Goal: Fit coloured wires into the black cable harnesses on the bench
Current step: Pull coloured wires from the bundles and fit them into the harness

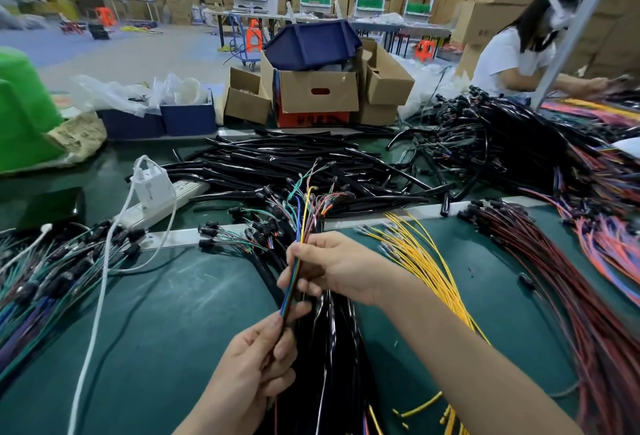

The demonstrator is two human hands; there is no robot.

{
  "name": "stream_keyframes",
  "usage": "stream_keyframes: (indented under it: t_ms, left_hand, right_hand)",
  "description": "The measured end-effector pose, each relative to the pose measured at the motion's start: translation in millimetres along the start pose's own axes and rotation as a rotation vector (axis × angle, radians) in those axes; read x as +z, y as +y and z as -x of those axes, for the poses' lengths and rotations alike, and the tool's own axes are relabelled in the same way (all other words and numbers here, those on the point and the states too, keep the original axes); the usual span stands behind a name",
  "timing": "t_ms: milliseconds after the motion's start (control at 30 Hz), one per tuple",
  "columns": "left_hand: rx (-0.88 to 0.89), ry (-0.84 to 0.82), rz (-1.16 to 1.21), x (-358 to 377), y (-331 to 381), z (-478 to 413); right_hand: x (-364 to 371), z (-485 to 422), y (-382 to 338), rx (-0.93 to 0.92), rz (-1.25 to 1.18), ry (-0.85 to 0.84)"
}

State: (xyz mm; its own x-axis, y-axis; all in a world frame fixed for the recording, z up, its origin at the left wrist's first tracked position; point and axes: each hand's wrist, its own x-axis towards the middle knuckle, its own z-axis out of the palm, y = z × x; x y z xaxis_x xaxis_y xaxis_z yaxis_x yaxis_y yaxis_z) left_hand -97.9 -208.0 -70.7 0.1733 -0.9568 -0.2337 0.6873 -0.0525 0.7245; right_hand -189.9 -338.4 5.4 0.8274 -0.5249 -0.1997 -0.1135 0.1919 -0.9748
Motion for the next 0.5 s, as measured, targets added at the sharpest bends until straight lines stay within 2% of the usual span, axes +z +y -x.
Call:
stream_keyframes:
  t_ms: [267,367,500]
  left_hand:
    - [-0.051,-0.022,-0.03,-1.1,-1.9,2.3]
    - [-0.031,0.024,-0.069,1.1,-3.9,1.4]
    - [-0.039,0.077,-0.02,3.0,-4.5,-0.1]
  right_hand:
    - [-23.2,-1.9,-20.1,-0.102,-0.117,0.235]
    - [-22.9,2.3,-16.5,-0.065,-0.039,0.209]
    - [-10.0,9.4,1.9,-0.01,0.05,0.061]
